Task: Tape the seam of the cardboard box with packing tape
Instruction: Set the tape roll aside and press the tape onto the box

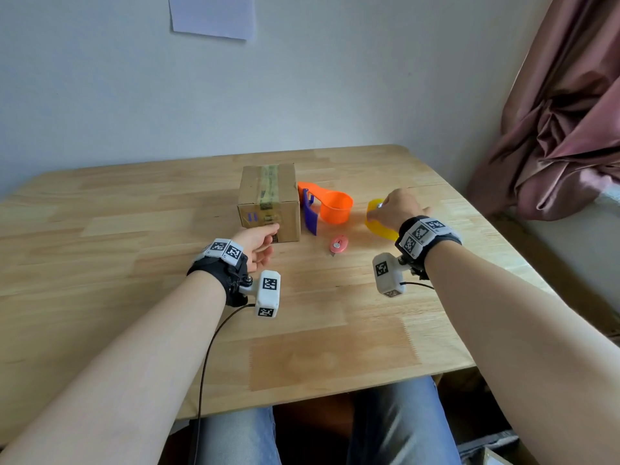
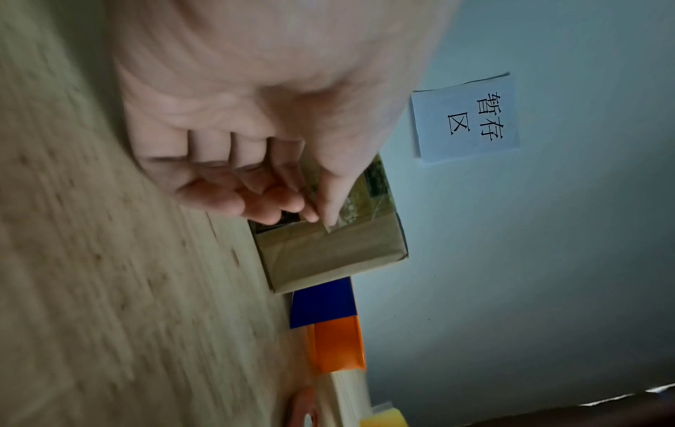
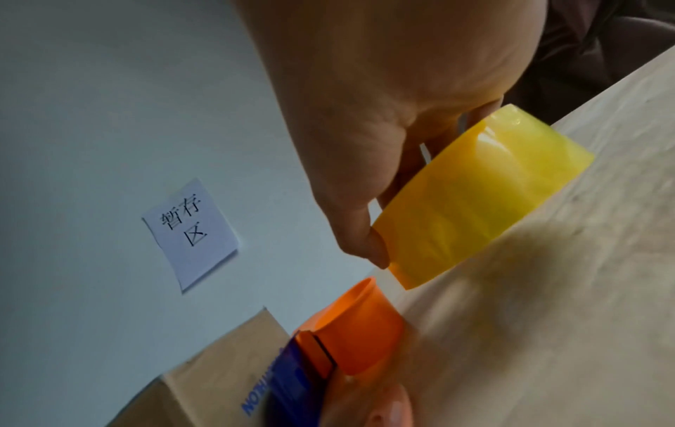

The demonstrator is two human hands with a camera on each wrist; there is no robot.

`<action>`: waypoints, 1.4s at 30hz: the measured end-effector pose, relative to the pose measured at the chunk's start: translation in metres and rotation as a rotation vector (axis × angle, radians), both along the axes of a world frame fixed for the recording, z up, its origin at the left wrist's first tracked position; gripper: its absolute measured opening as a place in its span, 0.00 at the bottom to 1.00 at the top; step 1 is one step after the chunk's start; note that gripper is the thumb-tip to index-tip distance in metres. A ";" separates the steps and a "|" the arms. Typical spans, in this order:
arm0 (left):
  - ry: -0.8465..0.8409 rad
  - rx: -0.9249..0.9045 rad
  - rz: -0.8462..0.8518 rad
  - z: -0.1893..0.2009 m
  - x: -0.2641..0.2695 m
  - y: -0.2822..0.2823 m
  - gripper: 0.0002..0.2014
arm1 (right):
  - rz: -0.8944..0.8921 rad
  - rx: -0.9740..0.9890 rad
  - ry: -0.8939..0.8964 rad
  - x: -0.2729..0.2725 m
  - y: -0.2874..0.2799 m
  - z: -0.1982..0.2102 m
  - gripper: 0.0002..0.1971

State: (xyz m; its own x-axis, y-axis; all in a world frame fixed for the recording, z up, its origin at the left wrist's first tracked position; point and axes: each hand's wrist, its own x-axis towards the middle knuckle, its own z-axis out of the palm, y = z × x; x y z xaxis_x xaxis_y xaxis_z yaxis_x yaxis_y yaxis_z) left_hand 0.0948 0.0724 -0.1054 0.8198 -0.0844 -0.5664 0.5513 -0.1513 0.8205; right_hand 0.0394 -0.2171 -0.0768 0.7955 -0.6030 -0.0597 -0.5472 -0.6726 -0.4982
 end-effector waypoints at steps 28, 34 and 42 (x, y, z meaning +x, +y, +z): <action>-0.073 -0.119 -0.011 -0.022 0.013 0.017 0.13 | 0.868 -0.026 -0.316 0.060 0.126 0.029 0.18; -0.115 -0.172 0.027 -0.026 0.015 0.017 0.12 | 0.752 0.081 -0.376 0.078 0.133 -0.006 0.24; -0.086 -0.204 0.073 -0.028 0.019 0.013 0.10 | 0.705 -0.045 -0.462 0.085 0.140 -0.018 0.21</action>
